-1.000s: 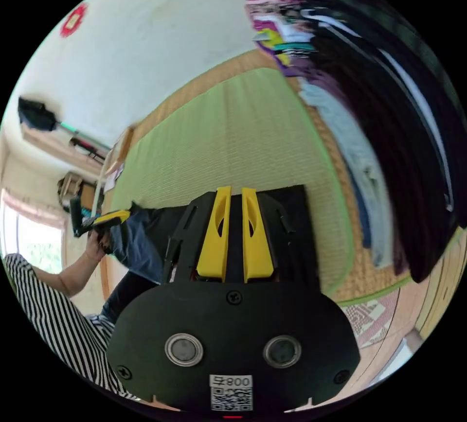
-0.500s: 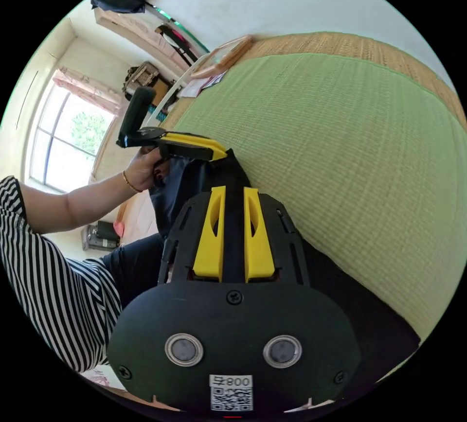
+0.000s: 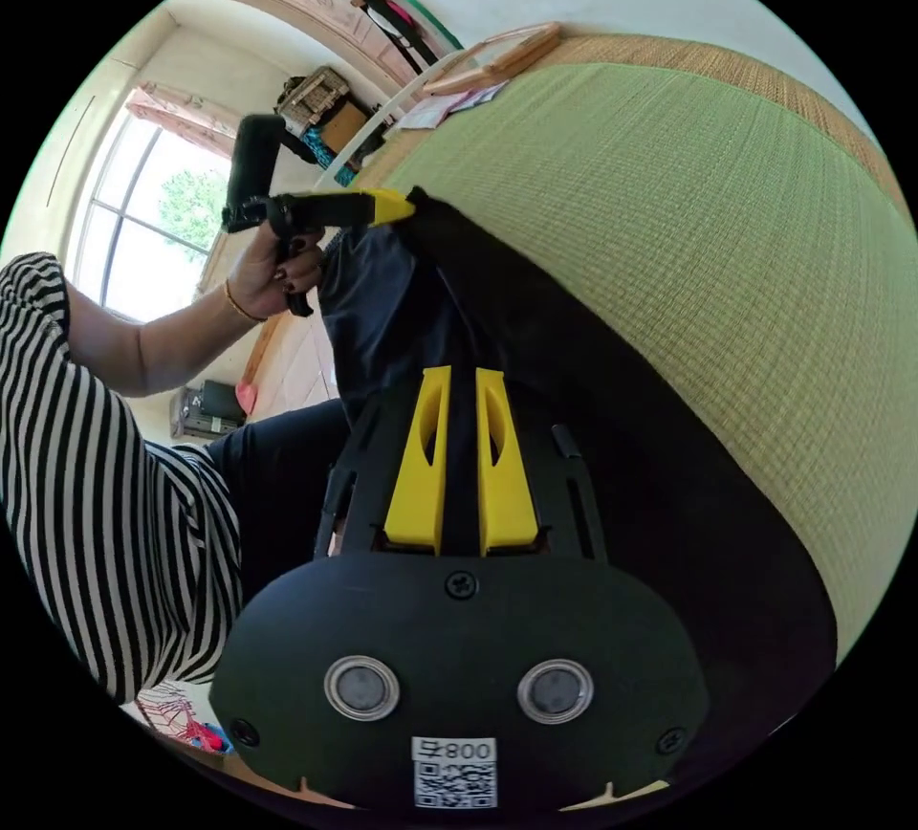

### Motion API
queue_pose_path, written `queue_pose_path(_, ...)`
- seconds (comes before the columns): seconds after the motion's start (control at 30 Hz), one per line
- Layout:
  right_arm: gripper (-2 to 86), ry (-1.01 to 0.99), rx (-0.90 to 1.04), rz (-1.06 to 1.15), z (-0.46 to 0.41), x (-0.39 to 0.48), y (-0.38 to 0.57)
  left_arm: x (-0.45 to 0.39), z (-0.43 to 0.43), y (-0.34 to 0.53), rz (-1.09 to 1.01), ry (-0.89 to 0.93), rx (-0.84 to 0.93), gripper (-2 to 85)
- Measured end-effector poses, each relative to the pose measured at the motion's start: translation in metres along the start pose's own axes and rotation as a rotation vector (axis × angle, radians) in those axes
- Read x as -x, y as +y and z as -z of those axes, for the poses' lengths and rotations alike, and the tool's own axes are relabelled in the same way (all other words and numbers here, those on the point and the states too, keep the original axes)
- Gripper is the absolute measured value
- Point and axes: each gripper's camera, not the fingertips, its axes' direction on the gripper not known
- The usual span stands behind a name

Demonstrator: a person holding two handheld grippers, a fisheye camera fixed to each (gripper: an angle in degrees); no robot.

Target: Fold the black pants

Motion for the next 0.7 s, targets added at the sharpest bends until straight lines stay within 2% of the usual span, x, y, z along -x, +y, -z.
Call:
queue_pose_path(0.23, 5.3, 0.039, -0.155, 0.078, 0.01, 0.007, -0.034, 0.01, 0.013, 0.024, -0.05, -0.001, 0.047, 0.8)
queue_pose_path(0.5, 7.8, 0.144, 0.065, 0.321, -0.063, 0.019, -0.085, 0.028, 0.029, 0.038, -0.078, 0.008, 0.057, 0.8)
queue_pose_path(0.7, 7.9, 0.196, 0.116, 0.419, -0.092, 0.025, -0.094, 0.039, 0.036, 0.044, -0.078, 0.02, 0.051, 0.8)
